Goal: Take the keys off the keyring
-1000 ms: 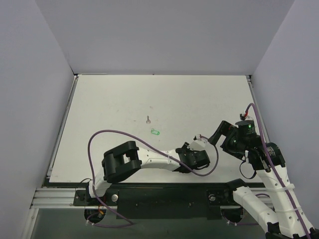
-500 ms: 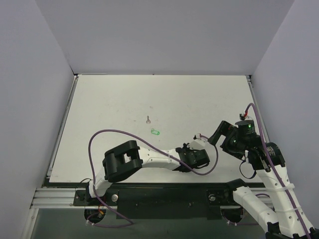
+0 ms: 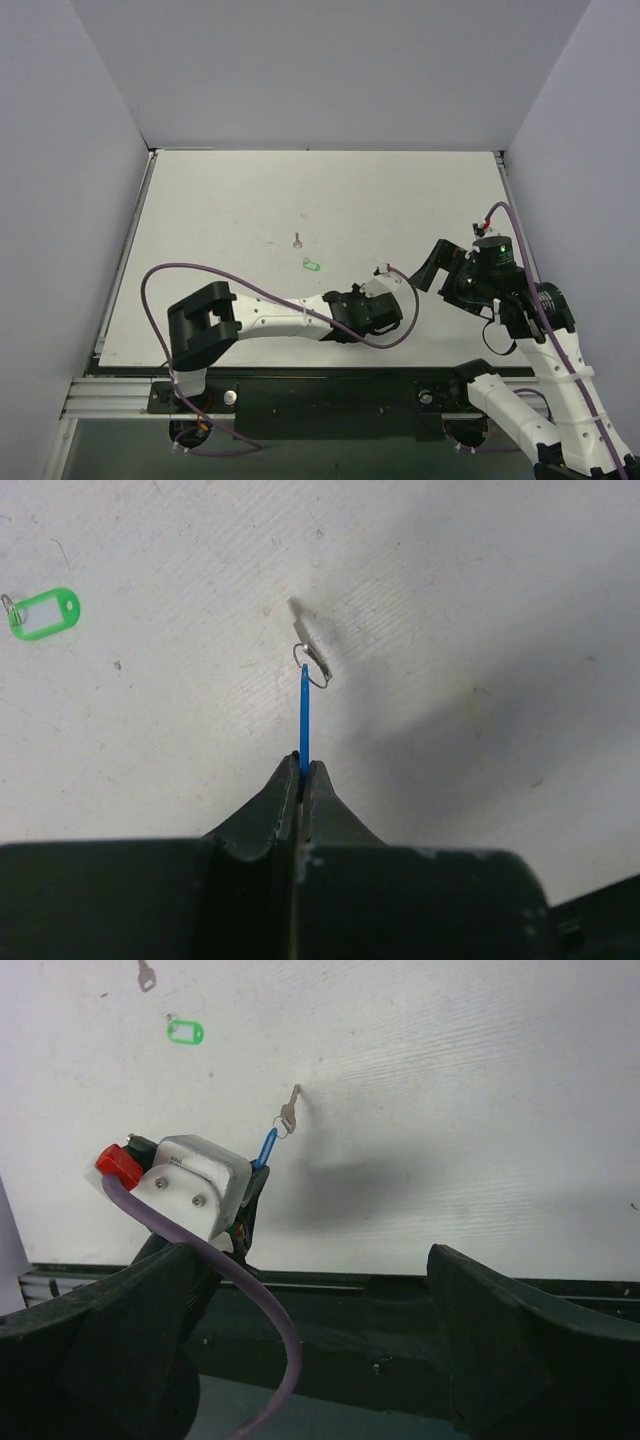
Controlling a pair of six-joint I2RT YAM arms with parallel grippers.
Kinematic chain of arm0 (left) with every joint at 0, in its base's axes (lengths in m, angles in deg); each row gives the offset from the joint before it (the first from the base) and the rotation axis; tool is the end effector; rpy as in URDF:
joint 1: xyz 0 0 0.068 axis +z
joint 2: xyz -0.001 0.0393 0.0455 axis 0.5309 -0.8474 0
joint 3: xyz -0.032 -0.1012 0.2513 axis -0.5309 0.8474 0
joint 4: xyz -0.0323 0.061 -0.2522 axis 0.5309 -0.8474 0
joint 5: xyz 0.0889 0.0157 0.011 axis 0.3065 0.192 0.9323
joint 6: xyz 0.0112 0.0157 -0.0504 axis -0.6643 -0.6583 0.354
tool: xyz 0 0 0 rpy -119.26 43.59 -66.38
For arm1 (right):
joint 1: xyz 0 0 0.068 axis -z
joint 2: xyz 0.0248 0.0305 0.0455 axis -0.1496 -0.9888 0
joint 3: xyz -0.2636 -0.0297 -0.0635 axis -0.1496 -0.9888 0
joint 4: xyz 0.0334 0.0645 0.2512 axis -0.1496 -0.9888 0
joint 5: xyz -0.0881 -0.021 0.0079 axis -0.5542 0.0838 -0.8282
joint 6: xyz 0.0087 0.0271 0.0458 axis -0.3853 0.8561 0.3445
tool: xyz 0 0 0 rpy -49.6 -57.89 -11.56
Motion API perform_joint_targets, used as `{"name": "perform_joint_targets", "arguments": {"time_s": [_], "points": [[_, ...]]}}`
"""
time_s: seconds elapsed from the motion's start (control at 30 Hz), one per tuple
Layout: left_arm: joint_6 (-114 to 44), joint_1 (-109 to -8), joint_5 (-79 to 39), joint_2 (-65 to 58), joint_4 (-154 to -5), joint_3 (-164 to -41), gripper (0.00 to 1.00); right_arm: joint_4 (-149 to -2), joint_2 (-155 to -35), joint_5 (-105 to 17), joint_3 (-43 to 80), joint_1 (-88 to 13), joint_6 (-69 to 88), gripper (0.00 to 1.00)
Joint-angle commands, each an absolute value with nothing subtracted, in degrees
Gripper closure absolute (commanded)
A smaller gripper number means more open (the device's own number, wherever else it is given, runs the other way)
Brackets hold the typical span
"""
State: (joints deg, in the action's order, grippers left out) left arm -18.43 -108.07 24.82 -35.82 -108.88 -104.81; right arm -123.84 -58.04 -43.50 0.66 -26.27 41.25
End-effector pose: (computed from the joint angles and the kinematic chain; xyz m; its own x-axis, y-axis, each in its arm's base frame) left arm 0.1146 -0.3716 0.1890 -0.5253 0.5185 -0.6747 0.5205 0.8231 0.2272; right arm 0.1354 0.0486 0.3499 -0.6900 0.4291 -0.5830 0.0196 0.8162 0.5775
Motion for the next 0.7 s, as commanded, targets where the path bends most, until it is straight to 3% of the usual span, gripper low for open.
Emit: {"name": "perform_joint_targets", "arguments": {"time_s": [0.0,0.43,0.67], "points": [[-21.3,-108.4,20.7,-26.6,-107.0,-103.9,1.0,-123.5,-59.9,-40.2,2.2,-26.4,39.7,0.04],[-22.9,-108.3,5.1,-11.3,-115.2,-105.9,1.0,-108.4,-58.4,-21.1,2.4,-26.4,45.2,0.0],[-25.1,-108.4,-6.3,-1.1,-116.1,-106.4,1.0,-89.2,-58.5,-9.5,0.5,-26.4,57.9,0.01]]}}
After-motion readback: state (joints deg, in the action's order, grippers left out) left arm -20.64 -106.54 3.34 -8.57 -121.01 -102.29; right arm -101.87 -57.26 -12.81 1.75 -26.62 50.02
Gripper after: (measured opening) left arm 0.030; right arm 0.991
